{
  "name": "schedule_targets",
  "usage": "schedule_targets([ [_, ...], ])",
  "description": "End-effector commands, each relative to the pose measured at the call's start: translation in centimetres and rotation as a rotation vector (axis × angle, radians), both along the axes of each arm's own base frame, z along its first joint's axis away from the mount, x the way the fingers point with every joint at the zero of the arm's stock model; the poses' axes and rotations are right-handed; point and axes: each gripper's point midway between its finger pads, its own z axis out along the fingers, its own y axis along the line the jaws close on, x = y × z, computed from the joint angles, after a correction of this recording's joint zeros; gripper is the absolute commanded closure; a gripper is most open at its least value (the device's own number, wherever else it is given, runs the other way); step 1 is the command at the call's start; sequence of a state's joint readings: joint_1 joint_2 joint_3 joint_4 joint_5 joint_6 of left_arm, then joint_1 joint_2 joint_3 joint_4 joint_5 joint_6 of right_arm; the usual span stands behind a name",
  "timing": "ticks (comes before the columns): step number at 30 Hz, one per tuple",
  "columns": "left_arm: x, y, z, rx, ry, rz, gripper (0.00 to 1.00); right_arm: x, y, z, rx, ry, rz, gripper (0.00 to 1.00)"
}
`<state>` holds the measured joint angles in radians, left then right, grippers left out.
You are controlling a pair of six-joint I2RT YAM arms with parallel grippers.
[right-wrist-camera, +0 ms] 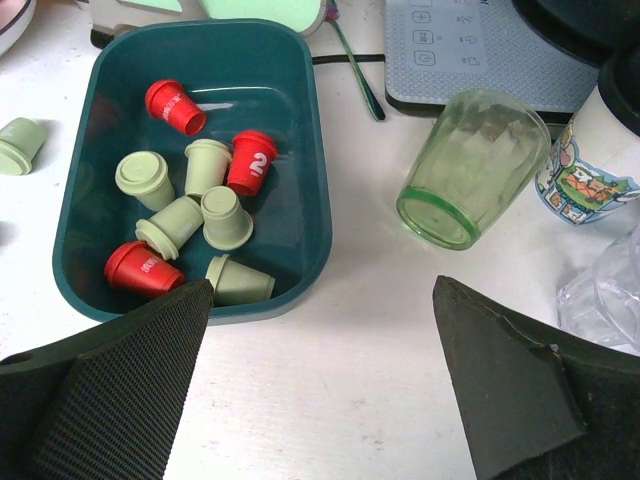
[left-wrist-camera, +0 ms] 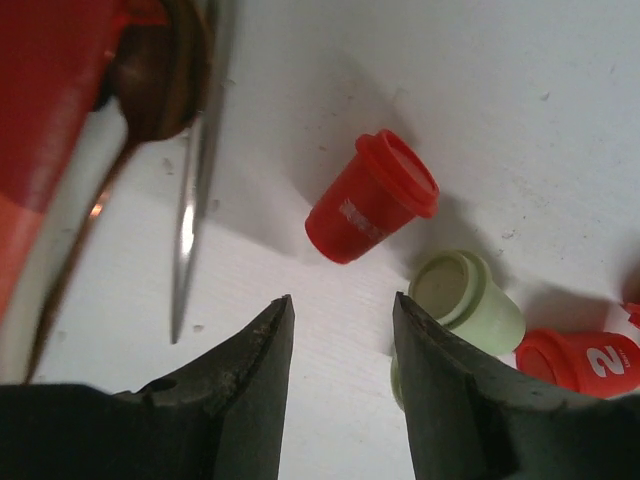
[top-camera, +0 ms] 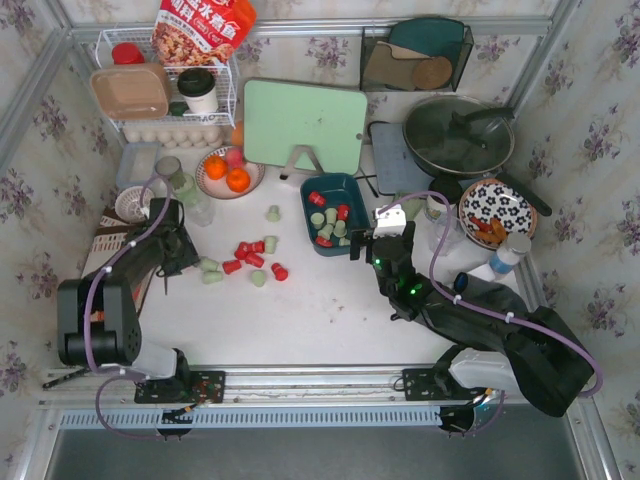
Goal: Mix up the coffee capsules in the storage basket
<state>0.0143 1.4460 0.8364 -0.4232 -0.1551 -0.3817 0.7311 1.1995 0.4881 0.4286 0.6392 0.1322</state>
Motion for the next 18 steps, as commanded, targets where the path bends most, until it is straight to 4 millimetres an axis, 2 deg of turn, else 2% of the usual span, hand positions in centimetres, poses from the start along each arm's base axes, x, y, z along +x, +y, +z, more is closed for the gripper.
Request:
schedule_targets([
  [1, 1.3, -0.7, -1.0, -0.137, 0.008, 0.007, 0.53, 0.3, 0.2, 0.8, 0.023, -0.026, -0.003, 0.00],
  [8, 2.9, 0.3, -1.2, -0.143, 0.035, 0.009, 0.53, 0.3, 0.4, 0.7, 0.025, -0.023, 0.006, 0.00],
  [18, 3.5, 0.8, -1.5, -0.138, 0.103, -0.025, 0.51, 0.3, 0.7, 0.6, 0.027, -0.018, 0.016, 0.00],
])
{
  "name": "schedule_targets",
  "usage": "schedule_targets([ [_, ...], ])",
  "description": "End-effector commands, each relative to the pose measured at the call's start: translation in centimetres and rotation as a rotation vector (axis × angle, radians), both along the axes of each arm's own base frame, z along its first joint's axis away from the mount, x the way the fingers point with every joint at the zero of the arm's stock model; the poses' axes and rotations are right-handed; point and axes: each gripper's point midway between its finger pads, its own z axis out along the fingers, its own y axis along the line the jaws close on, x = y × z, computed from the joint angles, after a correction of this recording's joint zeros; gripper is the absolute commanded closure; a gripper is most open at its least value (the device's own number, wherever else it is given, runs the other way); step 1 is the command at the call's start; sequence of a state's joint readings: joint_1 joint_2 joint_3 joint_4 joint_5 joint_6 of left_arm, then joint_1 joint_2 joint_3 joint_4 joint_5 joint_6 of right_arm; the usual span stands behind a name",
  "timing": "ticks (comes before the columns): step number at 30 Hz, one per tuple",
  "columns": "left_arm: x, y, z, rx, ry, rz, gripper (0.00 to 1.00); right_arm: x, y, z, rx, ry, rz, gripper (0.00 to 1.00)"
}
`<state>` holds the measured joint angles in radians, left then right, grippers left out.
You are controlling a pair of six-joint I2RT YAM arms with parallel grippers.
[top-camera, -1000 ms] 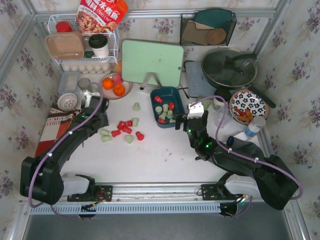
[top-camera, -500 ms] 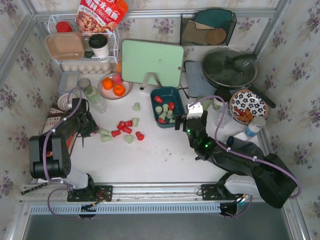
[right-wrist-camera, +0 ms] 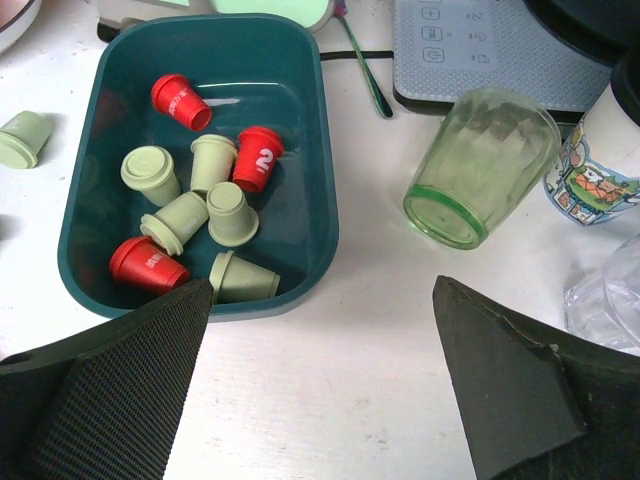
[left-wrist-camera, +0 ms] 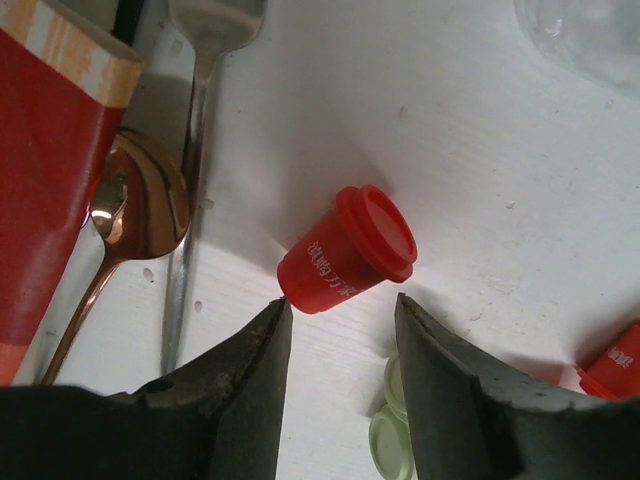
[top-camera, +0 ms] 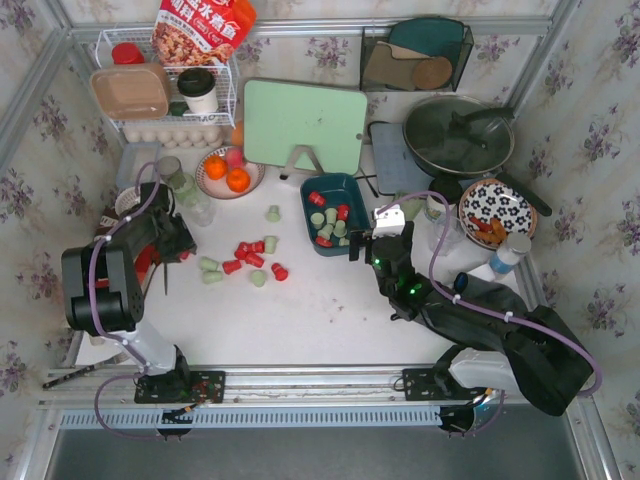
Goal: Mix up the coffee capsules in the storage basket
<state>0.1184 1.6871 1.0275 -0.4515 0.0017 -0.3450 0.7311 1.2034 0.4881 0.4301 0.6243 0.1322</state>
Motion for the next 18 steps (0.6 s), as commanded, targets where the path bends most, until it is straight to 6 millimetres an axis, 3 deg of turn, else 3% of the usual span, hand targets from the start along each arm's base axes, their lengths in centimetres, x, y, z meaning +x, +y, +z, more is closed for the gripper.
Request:
schedule_targets([
  [1, -0.5, -0.1, 0.3, -0.004, 0.028, -0.035, 0.49, 0.3, 0.4, 0.7, 0.024, -0.021, 0.001, 0.00],
  [4, -0.6, 0.0, 1.1, 0.008, 0.012, -0.050, 0.41, 0.3, 0.4, 0.7, 0.025, -0.022, 0.003, 0.00],
  [10, -0.2, 0.7, 3.5, 0.051, -0.016, -0.058, 0.39, 0.4, 0.6, 0.5, 0.028, -0.016, 0.010, 0.00],
  [18, -0.4, 1.1, 3.2, 0.051, 0.004, 0.083, 0.32, 0.3, 0.6, 0.8, 0.023, -0.013, 0.010, 0.00],
])
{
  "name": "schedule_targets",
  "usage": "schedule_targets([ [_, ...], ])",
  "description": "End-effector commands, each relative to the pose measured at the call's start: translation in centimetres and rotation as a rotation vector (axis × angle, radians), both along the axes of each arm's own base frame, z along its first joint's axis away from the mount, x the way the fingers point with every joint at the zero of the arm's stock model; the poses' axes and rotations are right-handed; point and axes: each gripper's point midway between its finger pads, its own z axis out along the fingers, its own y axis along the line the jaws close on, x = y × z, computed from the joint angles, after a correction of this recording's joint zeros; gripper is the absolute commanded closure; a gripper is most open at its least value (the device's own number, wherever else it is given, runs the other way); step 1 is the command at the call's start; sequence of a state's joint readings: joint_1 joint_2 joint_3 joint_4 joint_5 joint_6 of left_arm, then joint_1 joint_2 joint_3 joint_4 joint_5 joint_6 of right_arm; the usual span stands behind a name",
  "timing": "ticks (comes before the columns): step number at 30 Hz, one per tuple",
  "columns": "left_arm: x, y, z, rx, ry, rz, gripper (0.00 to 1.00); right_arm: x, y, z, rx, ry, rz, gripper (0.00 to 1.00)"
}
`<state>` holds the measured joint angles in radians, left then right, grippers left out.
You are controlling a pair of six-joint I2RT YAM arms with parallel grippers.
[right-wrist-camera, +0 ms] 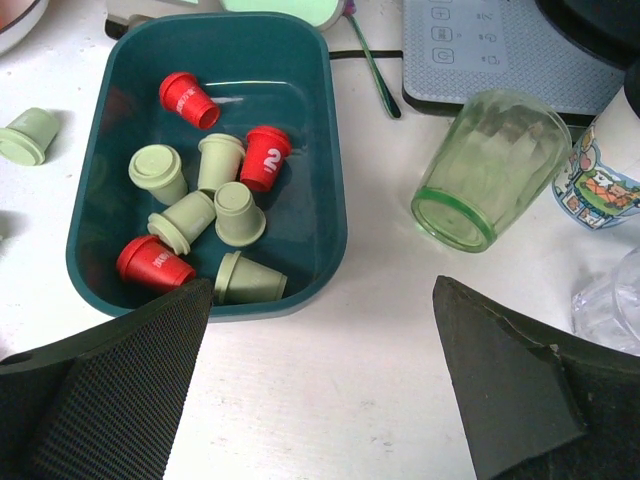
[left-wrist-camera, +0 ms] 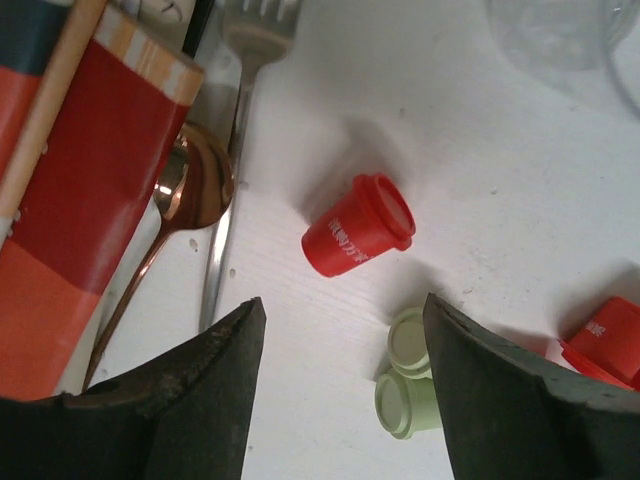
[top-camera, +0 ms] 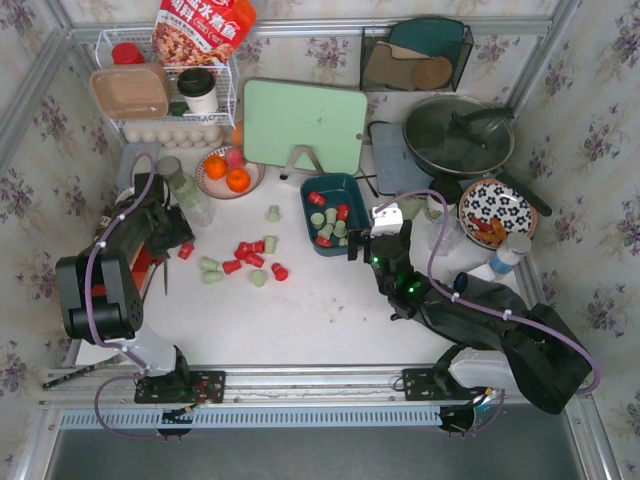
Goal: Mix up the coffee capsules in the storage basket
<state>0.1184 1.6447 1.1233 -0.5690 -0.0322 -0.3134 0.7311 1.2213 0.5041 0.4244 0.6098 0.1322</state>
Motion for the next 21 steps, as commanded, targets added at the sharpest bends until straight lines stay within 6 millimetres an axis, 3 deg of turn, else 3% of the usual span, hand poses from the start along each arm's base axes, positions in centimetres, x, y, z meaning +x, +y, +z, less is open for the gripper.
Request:
schedule_targets([
  [1, -0.7, 0.3, -0.4, -0.001, 0.003, 0.130, 0.22, 0.1, 0.1, 0.9, 0.027, -0.024, -0.005, 0.00],
  [10, 0.2, 0.1, -1.3, -0.063, -0.080, 0.362, 0.18, 0.1, 0.3, 0.9, 0.026, -0.018, 0.008, 0.00],
  [21, 1.2, -0.5, -3.0, -0.043, -0.067, 0.507, 0.25, 0.1, 0.5, 0.7, 0.025, -0.013, 0.016, 0.00],
])
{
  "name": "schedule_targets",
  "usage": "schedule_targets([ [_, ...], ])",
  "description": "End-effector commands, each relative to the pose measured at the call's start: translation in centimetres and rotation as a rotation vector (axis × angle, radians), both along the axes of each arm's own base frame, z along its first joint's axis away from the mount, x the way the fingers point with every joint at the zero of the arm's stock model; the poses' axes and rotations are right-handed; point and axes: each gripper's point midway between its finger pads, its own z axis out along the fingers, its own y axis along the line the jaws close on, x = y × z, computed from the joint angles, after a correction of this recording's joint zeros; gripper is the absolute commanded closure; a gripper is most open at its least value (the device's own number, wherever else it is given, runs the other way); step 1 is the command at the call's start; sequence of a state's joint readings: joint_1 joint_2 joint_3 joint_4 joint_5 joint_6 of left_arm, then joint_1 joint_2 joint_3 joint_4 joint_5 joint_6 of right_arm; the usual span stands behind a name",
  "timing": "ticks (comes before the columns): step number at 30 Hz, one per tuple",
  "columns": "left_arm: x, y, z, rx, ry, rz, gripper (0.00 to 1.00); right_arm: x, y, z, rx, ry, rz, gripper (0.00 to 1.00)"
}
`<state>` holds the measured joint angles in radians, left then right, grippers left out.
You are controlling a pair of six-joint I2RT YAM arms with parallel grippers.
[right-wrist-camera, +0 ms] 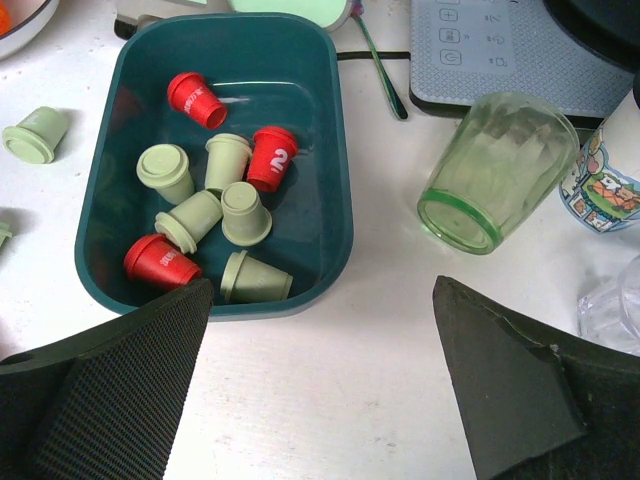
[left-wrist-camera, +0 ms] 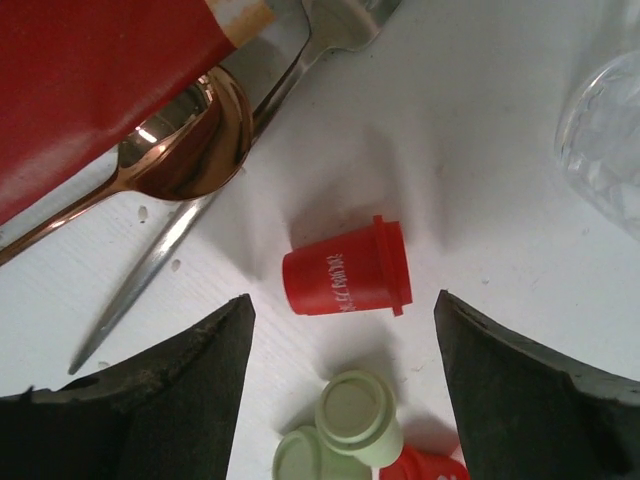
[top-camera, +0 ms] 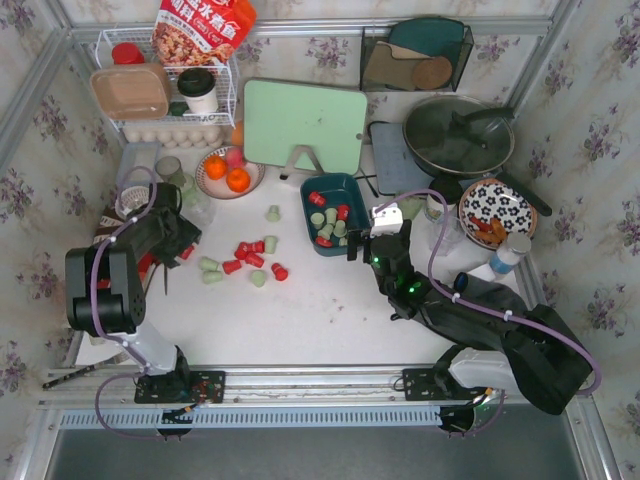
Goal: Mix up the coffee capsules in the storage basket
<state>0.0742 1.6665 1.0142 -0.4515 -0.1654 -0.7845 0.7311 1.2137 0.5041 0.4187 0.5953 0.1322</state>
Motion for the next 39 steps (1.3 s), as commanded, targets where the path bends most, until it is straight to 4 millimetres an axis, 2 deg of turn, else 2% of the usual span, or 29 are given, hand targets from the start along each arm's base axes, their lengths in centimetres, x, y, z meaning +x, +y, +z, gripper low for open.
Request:
schedule_targets([
  [1, 1.0, 0.4, -0.2, 0.030, -0.009, 0.073, 0.25, 0.2, 0.3, 0.6, 0.020, -0.014, 0.002, 0.00],
  [6, 0.9, 0.9, -1.3, 0.051, 0.033, 0.096, 0.30, 0.2, 0.3, 0.7, 0.021, -0.015, 0.002, 0.00],
  [12, 1.0, 0.6, -2.0, 0.042, 0.048, 0.087, 0.38, 0.2, 0.3, 0.7, 0.022, -0.016, 0.003, 0.00],
  [14, 1.0, 0.4, -1.9, 0.046, 0.044, 0.083, 0.43, 0.3, 0.3, 0.7, 0.020, -0.016, 0.001, 0.00],
  [15, 0.7, 0.4, -1.9, 0.053, 0.046, 0.079, 0.50, 0.2, 0.3, 0.7, 0.021, -0.016, 0.001, 0.00],
  [19, 0.4, -0.1, -1.1, 0.080, 0.015, 0.054, 0.62, 0.2, 0.3, 0.6, 0.019, -0.014, 0.001, 0.00],
  [24, -0.2, -1.1, 0.0, 0.080, -0.015, 0.015, 0.63, 0.3, 0.3, 0.6, 0.019, -0.014, 0.000, 0.00],
  [26, -0.1, -1.8, 1.4, 0.105, -0.050, -0.027, 0.63, 0.3, 0.3, 0.6, 0.016, -0.013, -0.002, 0.00],
  [29, 0.3, -3.7, 4.3, 0.157, -0.126, -0.119, 0.65, 0.3, 0.2, 0.5, 0.012, -0.011, -0.005, 0.00],
  [33, 1.8, -7.6, 8.7, 0.189, -0.277, -0.269, 0.67, 0.3, 0.3, 0.4, 0.016, -0.010, -0.003, 0.00],
  [35, 2.9, -10.3, 10.9, 0.177, -0.371, -0.355, 0.67, 0.4, 0.3, 0.2, 0.011, -0.007, -0.006, 0.00],
  [39, 4.6, -16.1, 13.9, 0.120, -0.518, -0.503, 0.67, 0.5, 0.1, 0.1, 0.002, -0.004, -0.015, 0.00],
])
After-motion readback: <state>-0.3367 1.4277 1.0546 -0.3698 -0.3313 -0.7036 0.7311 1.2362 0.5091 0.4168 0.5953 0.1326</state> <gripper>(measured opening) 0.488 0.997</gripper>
